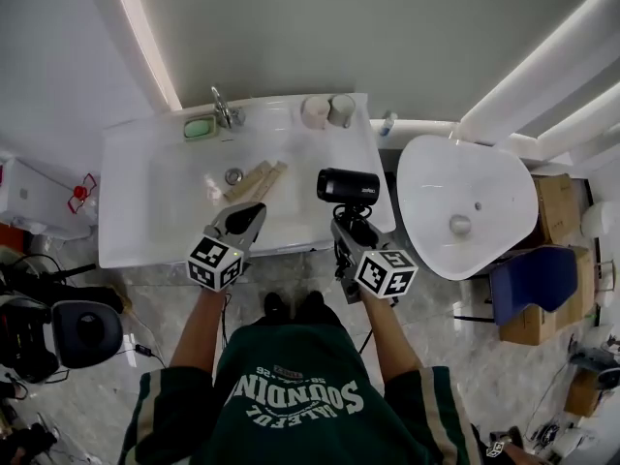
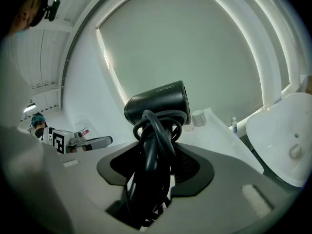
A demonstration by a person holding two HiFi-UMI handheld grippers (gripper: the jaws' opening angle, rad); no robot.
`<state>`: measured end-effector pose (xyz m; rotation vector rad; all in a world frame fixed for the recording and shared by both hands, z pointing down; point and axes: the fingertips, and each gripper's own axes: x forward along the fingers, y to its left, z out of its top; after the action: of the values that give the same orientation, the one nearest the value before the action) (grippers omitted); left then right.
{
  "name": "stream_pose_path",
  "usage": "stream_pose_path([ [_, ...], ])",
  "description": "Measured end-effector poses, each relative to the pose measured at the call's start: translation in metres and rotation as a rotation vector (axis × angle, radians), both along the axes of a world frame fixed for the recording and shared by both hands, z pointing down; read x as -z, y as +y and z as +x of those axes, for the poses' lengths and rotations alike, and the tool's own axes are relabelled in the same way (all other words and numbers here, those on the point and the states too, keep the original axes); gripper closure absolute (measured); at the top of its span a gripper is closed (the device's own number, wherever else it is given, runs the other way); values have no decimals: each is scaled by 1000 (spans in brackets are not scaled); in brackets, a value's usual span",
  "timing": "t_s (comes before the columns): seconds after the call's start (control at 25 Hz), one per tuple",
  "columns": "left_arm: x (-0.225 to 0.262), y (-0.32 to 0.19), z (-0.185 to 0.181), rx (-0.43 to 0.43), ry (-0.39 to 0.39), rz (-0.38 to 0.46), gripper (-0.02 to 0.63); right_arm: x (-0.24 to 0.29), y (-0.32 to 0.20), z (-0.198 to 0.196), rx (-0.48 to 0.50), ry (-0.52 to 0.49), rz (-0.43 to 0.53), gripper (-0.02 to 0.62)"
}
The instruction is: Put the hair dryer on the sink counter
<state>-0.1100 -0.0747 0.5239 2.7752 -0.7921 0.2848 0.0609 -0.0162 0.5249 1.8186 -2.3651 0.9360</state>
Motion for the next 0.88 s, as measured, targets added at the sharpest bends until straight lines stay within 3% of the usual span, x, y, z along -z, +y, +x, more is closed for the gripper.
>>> stream_pose_path([
  [0.56, 0, -92, 68, 28, 17, -7, 554, -10, -100, 64, 22, 19, -9, 402],
  [0.88, -17, -113, 83, 56, 9, -52, 554, -48, -119, 93, 19, 29, -94, 402],
])
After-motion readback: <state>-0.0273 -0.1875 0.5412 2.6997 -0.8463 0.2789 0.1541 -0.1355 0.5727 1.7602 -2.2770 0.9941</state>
